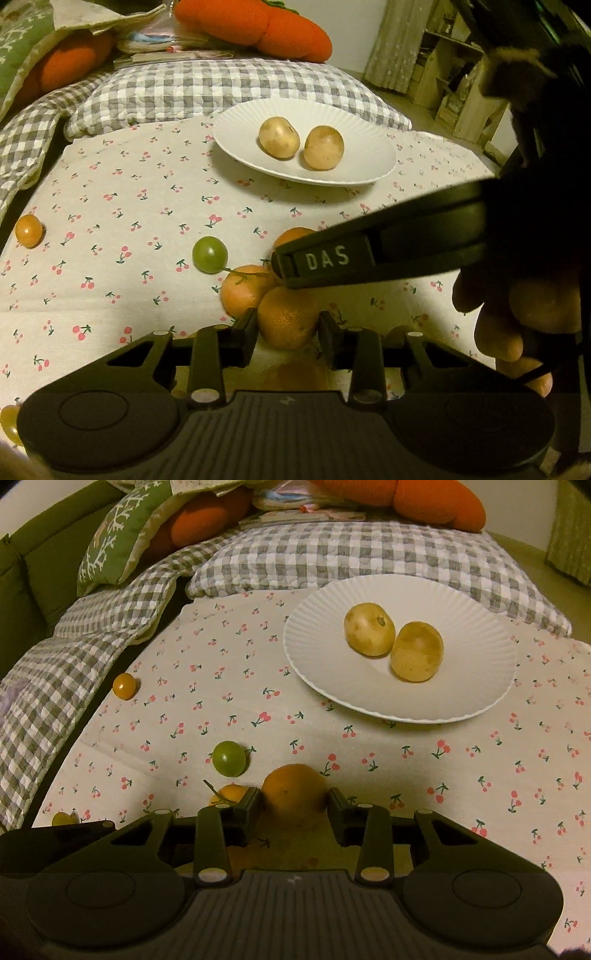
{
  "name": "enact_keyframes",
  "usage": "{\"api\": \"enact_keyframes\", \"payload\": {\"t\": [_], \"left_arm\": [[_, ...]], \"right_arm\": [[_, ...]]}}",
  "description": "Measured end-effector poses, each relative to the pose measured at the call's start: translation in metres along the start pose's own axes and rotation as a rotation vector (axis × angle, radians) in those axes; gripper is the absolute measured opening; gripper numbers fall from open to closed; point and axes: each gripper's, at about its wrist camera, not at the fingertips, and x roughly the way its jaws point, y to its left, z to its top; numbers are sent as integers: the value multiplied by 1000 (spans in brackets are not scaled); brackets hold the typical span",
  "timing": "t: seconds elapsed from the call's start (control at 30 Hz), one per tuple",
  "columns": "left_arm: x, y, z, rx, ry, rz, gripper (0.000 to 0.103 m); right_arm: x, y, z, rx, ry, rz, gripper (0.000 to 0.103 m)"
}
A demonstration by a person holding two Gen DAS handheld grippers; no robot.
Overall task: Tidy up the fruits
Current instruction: 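Grasp a tangerine with the left tool while the right tool grasps another tangerine, then carry both tangerines onto the white plate beside the pears and open both tools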
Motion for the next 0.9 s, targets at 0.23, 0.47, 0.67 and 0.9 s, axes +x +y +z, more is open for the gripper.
{"api": "enact_keyframes", "payload": {"t": [0.23, 0.47, 0.67, 0.9], "left_arm": [[-8, 14, 11, -50, -40, -17, 21], [-22, 20, 15, -90, -84, -10, 21], [-31, 27, 23, -115, -122, 0, 21], [-40, 32, 35, -153, -156, 17, 21]], "right_arm": [[-15, -6, 5, 36, -53, 9, 35], [-36, -10, 10, 55, -117, 31, 35], [-54, -7, 13, 49, -180, 52, 35], [-74, -12, 17, 65, -257, 53, 35]]}}
